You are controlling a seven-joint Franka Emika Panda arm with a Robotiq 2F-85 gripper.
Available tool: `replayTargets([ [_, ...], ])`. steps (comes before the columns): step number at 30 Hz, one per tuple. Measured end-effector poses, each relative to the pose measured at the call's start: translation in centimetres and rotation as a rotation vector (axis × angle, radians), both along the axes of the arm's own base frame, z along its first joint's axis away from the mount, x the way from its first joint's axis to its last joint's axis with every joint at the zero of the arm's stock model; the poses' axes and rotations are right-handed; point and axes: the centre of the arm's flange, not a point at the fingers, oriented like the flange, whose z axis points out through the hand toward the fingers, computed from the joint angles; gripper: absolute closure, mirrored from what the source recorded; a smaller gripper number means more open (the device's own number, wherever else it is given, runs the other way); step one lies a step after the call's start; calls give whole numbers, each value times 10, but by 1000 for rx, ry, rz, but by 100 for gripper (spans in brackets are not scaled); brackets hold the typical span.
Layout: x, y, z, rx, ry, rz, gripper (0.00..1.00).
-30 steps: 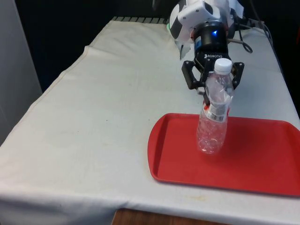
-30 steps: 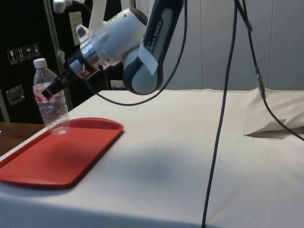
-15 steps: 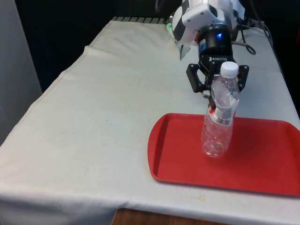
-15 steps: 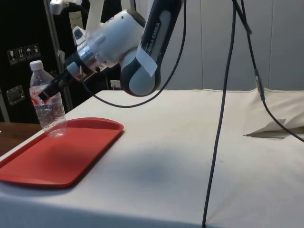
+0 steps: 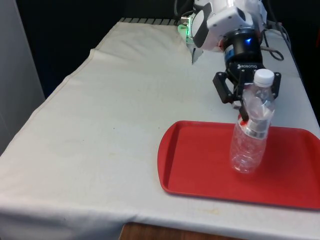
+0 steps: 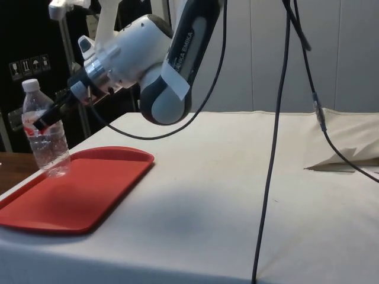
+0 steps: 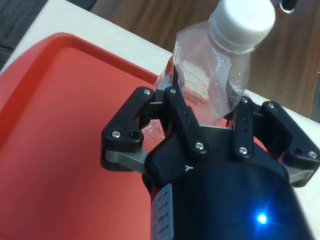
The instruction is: Place the bottle upright on the tray.
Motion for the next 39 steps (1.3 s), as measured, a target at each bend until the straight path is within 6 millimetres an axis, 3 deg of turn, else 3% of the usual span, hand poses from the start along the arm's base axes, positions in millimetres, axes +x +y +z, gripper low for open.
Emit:
replayTargets([
  [14,-8,31,-6,18,-31,63,65],
  [27,-10,32,-16,29,7,46,65],
  [30,-2,36,-5,28,-2,45,65],
  [39,-7,34,-9,32,-8,50,65],
])
